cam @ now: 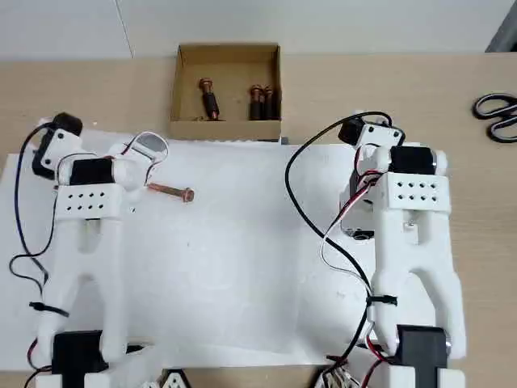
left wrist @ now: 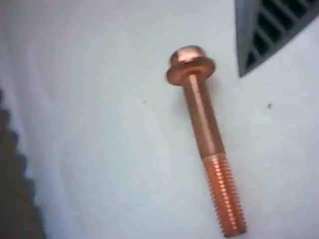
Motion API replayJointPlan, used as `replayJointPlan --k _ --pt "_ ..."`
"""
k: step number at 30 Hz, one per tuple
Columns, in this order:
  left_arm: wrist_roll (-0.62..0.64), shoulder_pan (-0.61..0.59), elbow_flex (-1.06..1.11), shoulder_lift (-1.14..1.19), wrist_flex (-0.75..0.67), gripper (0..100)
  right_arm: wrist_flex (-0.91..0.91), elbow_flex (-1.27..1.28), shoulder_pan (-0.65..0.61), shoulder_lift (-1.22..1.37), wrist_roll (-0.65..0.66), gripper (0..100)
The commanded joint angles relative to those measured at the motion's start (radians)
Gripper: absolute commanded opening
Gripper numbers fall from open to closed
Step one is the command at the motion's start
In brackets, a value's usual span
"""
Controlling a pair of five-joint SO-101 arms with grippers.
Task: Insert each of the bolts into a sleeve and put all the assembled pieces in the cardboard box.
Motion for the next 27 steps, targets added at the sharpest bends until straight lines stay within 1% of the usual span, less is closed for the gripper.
replayJointPlan --k 1,5,7,9,12,13,15,20,22,23,27 --pt "-0.158 -0.025 -0.004 -0.043 0.008 33 0.007 -0.008 0.013 -0.038 -0.008 0.3" --pt "-0.37 -0.071 -0.004 -0.037 0.009 32 0.007 -0.008 0.024 -0.038 -0.008 0.3" --pt "-0.485 -0.086 -0.008 -0.037 0.044 28 0.005 -0.008 0.041 -0.038 -0.006 0.3" --pt "-0.585 -0.098 -0.015 -0.037 0.052 20 0.005 -0.008 0.059 -0.038 -0.005 0.3" --pt "-0.697 -0.115 -0.031 -0.037 0.048 2 0.007 -0.008 0.082 -0.038 -0.003 0.3" --pt "-0.713 -0.117 -0.042 -0.037 0.054 0 0.007 -0.008 0.085 -0.038 -0.003 0.3" --pt "-0.715 -0.117 -0.059 -0.037 0.055 3 0.007 -0.008 0.087 -0.038 -0.003 0.3" --pt "-0.718 -0.115 -0.111 -0.037 0.054 0 0.007 -0.008 0.082 -0.039 -0.003 0.3" --pt "-0.76 -0.12 -0.116 -0.044 0.057 0 0.007 -0.008 0.082 -0.039 -0.003 0.3" --pt "-0.818 -0.12 -0.124 -0.044 0.057 0 0.007 -0.008 0.082 -0.039 -0.003 0.3" --pt "-1.185 -0.112 -0.133 -0.038 0.043 0 0.007 -0.008 0.082 -0.039 -0.003 0.3"
